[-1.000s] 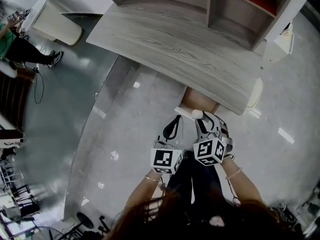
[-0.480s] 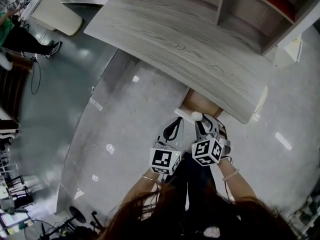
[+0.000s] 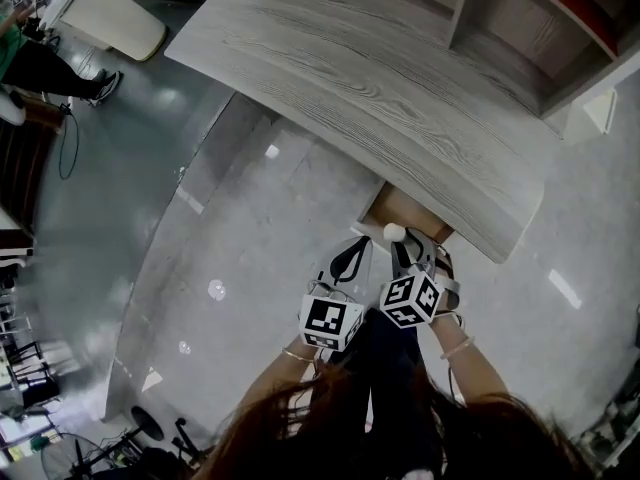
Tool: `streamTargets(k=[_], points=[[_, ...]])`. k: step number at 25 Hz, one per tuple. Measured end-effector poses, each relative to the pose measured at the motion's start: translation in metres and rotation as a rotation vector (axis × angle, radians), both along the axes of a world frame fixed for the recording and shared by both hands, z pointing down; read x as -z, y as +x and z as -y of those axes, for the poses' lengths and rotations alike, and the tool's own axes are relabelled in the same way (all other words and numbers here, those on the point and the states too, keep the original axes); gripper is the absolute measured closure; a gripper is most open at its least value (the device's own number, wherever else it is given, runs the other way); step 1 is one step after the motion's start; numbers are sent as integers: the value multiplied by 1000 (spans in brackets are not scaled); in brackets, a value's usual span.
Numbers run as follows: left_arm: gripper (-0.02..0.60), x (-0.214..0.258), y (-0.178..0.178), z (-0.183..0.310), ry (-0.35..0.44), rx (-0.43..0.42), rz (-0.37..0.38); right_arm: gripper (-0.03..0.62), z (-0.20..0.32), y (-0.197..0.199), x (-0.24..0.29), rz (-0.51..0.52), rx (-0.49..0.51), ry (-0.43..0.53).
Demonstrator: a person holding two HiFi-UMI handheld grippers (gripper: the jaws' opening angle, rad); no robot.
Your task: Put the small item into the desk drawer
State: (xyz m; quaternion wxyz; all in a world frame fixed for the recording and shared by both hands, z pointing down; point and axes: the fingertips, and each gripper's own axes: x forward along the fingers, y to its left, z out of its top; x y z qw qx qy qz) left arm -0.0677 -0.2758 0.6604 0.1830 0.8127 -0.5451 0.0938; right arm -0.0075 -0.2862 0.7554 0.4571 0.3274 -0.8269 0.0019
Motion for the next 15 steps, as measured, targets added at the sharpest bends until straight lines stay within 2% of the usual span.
streamTargets(k=[15], points=[[566, -31, -14, 15, -25, 14, -17, 473, 11, -2, -56, -100, -33, -92]])
